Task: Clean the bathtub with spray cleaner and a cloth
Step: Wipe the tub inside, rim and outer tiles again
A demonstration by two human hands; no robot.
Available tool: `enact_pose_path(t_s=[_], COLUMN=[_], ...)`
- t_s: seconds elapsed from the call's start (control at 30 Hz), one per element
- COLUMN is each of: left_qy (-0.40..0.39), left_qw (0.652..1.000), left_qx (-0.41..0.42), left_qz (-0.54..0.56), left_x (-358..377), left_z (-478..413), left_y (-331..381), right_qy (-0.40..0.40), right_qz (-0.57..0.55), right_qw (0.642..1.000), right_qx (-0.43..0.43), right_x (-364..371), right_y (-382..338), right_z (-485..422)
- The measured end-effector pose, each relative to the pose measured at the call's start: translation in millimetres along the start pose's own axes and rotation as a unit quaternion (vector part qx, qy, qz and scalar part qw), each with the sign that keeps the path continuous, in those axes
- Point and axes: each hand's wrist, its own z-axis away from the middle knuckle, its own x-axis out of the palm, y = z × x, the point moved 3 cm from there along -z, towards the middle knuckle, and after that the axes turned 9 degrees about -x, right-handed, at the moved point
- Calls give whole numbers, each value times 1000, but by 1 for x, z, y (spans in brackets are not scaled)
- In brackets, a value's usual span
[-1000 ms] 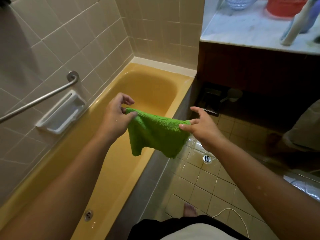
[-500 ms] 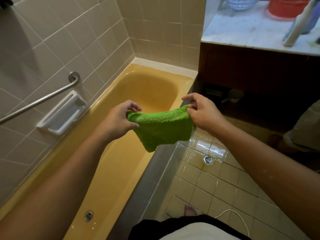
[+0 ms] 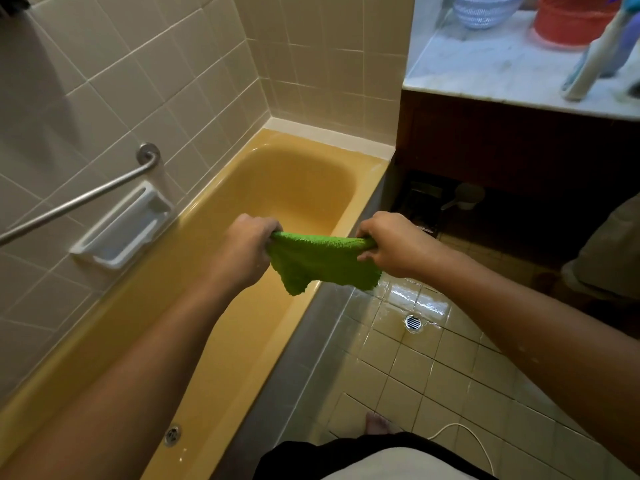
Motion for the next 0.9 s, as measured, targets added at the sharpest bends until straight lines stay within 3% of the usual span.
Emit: enact_pose_path(t_s=[0.17,0.27,0.37,0.43,0.6,0.8,0.9], left_qy=[44,22,47,81,140,126,148], left_qw=[998,986,951,936,919,911,924], left_qx=[0,-33,-57,-61,-55,-21,10], left_qz=[49,162,300,338,365,391,353], left_x=[2,5,2,-1,1,14,17], left_z=[3,0,7,17,52,84,91], left_y=[-15,-26,-33,-28,6,70,86], right_qy=[58,73,102,143,253,220,202], right_qz=[47,42,-96,-215,-257,-336,-388], right_qw=[997,996,988,965,933,915,898], right_qx=[-22,-39,-60,-50,8,35,37], right_x=[-7,-15,-19,-18,2,28,29], right_y=[6,11,14,14,-2,-37,-41], right_z=[5,10,22,32,44,51,61])
